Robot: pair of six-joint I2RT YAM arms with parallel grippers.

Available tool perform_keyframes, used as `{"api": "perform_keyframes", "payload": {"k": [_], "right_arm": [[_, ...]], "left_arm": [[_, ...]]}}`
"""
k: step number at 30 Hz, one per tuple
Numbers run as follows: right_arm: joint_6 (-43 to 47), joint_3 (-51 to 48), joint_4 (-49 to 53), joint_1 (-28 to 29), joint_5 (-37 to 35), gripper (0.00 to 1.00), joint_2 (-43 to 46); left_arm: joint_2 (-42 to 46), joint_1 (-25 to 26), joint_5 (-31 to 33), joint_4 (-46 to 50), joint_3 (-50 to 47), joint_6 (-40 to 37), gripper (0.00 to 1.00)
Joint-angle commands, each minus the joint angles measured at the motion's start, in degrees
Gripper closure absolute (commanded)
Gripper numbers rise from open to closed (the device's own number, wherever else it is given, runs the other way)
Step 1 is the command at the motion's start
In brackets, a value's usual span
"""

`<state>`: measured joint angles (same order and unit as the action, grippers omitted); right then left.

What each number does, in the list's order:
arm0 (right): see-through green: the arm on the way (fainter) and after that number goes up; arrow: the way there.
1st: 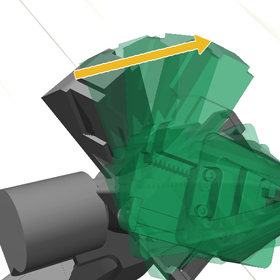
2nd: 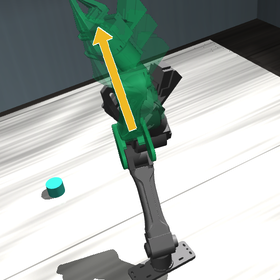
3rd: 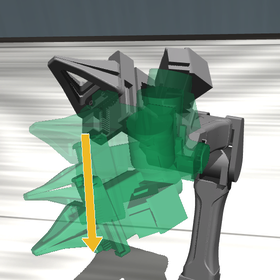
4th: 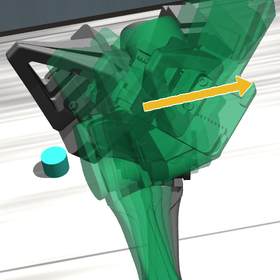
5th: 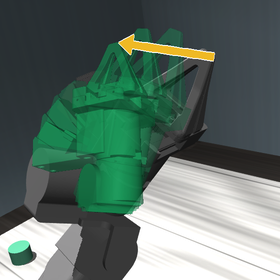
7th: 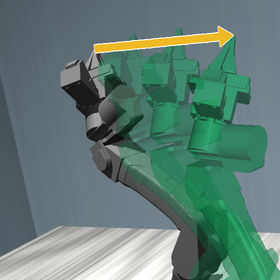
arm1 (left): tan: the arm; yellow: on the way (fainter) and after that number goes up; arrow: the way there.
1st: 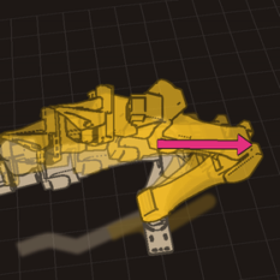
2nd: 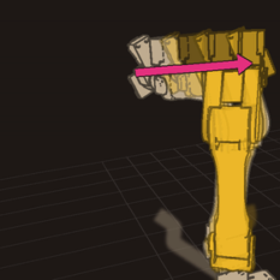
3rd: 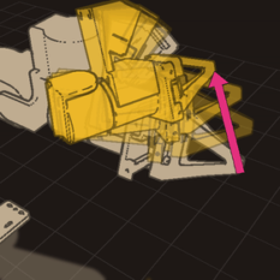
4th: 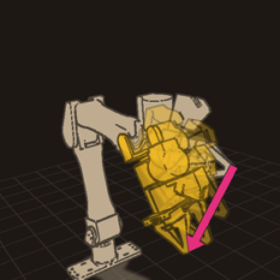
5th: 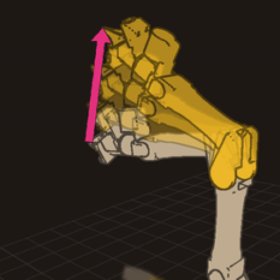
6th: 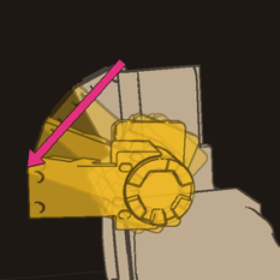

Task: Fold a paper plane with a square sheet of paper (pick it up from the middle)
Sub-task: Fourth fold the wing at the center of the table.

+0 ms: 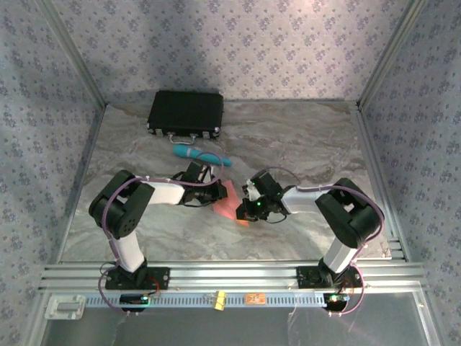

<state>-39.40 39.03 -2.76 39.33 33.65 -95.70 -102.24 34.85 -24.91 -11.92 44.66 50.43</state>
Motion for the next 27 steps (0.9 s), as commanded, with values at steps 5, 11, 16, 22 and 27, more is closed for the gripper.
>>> {"api": "perform_keyframes", "payload": {"k": [5, 11, 16, 22, 27], "right_arm": [[1.3, -7.5, 4.5, -1.7, 0.3, 0.95, 4.8], [0.4, -12.5, 2.8, -2.0, 0.4, 0.95, 6.4], [-1.1, -14.1, 2.2, -2.0, -0.3, 0.95, 9.3], [-1.1, -10.5, 5.9, -2.1, -1.6, 0.95, 13.2], [-0.6, -6.8, 6.8, -2.1, -1.8, 0.95, 13.7]], "left_arm": [[-2.8, -1.0, 3.2, 4.0, -1.1, -0.8, 0.92], [-2.7, -1.1, 3.3, 4.1, -1.1, -0.6, 0.92], [-2.8, -1.2, 2.9, 4.1, -1.1, -0.5, 0.92], [-2.7, -1.1, 2.6, 4.6, -0.5, -0.7, 0.92], [-2.6, -1.2, 2.5, 4.4, -0.6, -0.4, 0.92]]}}
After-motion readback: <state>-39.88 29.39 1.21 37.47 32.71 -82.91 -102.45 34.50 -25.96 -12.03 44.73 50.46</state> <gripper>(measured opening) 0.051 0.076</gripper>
